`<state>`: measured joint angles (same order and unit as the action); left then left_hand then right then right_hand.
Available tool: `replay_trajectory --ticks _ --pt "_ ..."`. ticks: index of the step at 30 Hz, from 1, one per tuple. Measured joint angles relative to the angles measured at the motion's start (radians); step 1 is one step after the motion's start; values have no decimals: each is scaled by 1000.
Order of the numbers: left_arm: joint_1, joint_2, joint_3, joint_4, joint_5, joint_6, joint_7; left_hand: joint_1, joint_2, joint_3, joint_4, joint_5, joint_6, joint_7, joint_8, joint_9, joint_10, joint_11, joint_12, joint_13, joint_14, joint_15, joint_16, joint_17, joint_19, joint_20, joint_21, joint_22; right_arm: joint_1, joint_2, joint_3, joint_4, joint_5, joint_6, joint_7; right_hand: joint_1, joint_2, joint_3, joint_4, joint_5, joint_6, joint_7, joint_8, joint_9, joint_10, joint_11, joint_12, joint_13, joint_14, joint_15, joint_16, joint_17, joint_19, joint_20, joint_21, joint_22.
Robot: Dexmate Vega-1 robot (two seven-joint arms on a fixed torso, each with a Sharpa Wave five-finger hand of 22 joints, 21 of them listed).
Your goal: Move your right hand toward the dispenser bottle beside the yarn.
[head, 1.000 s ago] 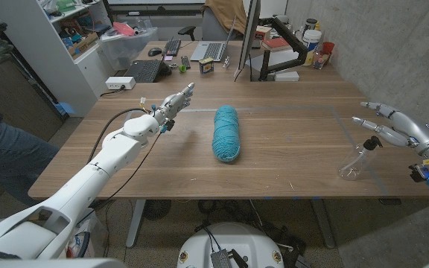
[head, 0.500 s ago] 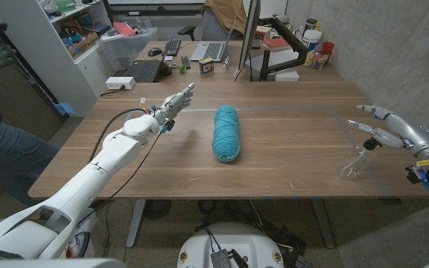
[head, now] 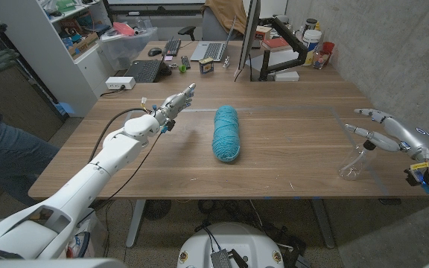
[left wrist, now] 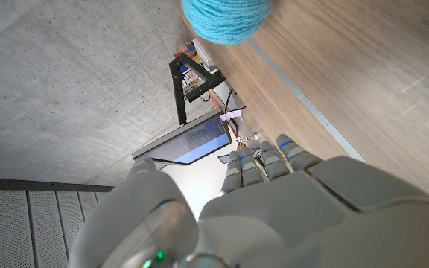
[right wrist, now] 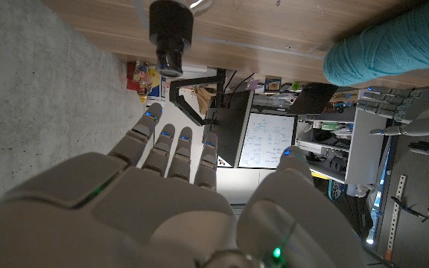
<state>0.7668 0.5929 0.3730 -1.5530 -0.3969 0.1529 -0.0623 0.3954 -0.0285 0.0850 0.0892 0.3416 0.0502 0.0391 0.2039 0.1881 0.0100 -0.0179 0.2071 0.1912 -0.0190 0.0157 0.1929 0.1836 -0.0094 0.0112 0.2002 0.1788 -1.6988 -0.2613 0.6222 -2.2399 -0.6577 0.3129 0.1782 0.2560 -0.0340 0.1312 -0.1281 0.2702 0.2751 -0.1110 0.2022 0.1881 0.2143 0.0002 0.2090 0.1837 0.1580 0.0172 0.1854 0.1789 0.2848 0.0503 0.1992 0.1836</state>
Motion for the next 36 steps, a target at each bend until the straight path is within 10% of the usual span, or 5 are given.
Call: replay_trajectory --ticks 36 --pt "16 6 -1 -32 1 7 12 0 0 -7 2 0 5 -5 0 0 0 0 0 0 0 0 0 0 0 0 0 0 -18 -29 -13 20 -83 -36 -41 0 0 -4 4 4 7 -7 0 0 9 -9 8 0 19 2 0 0 -18 32 0 0"
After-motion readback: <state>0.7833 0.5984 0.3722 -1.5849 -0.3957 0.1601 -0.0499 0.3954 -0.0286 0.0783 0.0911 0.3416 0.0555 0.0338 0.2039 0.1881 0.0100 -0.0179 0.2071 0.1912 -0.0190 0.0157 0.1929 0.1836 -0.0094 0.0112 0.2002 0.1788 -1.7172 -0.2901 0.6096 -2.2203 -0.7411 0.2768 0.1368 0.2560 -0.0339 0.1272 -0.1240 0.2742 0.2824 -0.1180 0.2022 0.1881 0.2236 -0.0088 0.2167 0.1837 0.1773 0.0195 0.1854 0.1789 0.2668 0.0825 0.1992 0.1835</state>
